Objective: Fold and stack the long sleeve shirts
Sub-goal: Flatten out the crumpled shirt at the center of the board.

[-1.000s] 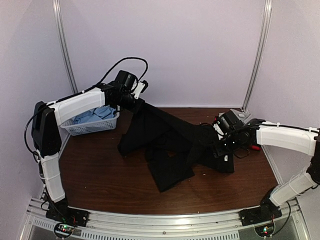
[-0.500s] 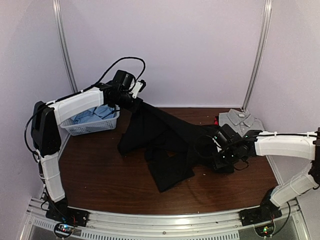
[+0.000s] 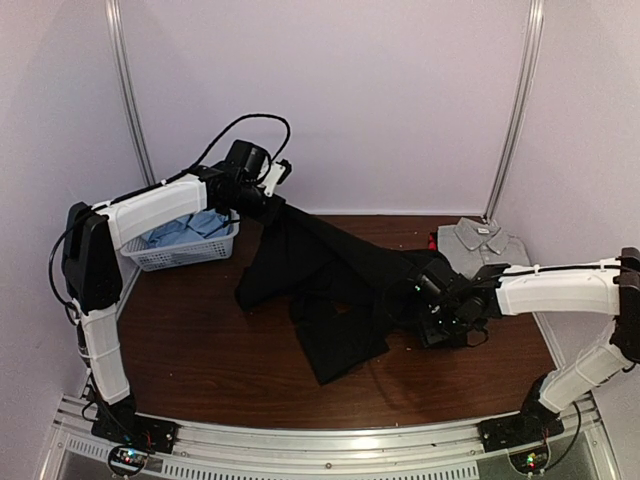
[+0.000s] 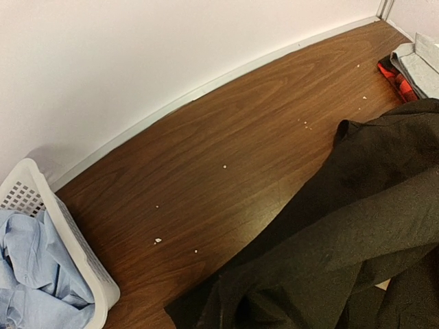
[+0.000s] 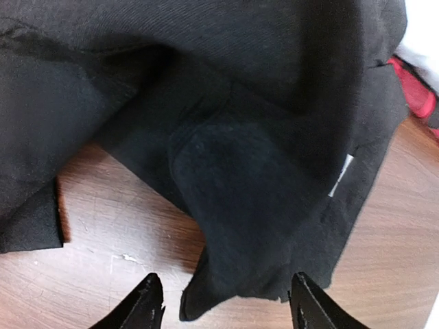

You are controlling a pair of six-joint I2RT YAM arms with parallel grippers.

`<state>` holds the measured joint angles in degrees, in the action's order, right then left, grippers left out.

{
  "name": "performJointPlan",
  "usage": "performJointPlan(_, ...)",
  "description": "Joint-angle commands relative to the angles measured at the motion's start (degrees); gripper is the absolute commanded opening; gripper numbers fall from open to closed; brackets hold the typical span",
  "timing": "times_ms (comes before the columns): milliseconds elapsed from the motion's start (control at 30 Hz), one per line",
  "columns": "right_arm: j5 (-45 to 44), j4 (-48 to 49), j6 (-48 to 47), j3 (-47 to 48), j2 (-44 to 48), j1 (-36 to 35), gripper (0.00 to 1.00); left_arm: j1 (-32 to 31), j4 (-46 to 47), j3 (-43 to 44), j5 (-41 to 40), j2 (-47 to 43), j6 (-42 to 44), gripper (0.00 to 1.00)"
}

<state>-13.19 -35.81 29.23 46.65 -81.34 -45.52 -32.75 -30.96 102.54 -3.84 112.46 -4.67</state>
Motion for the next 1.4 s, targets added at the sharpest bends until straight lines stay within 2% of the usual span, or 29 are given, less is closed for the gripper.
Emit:
performJointPlan(0, -7.24, -5.68, 4.30, 2.78, 0.91, -3.12, 0.65, 0.89, 2.40, -0.28, 0.41, -1.07, -0.61, 0.00)
performJointPlan(133, -7.38, -6.42, 6.79, 2.90, 0.78, -6.10, 0.66, 1.36, 2.39, -0.54, 0.41, -1.15, -0.54, 0.00)
performJointPlan(433, -9.01, -5.58, 8.73, 3.86, -3.58, -8.71, 0.52, 1.64, 2.40, -0.59, 0.97, -0.89, -0.55, 0.00)
performJointPlan(533, -10.50, -5.98, 9.44, 4.87, -4.79, -9.91, 0.52, 1.73, 2.39, -0.59, 1.10, -0.66, -0.60, 0.00)
performJointPlan(800, -13.85, -5.73, 9.32, 6.31, -9.51, -9.95, 0.52, 1.73, 2.35, -0.89, 1.18, -0.45, -0.56, 0.00)
performJointPlan(967, -16.71, -6.75, 8.30, 7.37, -12.58, -8.63, 0.48, 1.73, 2.39, -0.83, 1.43, -0.44, -0.63, 0.00)
performJointPlan(1067, -16.92, -5.78, 6.98, 7.69, -13.08, -7.84, 0.40, 1.73, 2.40, -1.04, 1.39, -0.53, -0.61, 0.00)
performJointPlan(1300, -20.83, -8.95, 5.01, 8.58, -11.05, -5.31, 0.02, 2.32, 2.40, -4.57, 0.16, -3.55, -1.18, 0.00)
performJointPlan(1367, -21.70, -10.25, 3.83, 8.84, -9.09, -3.89, 0.00, 2.70, 2.33, -6.42, -0.36, -5.43, -1.37, 0.00)
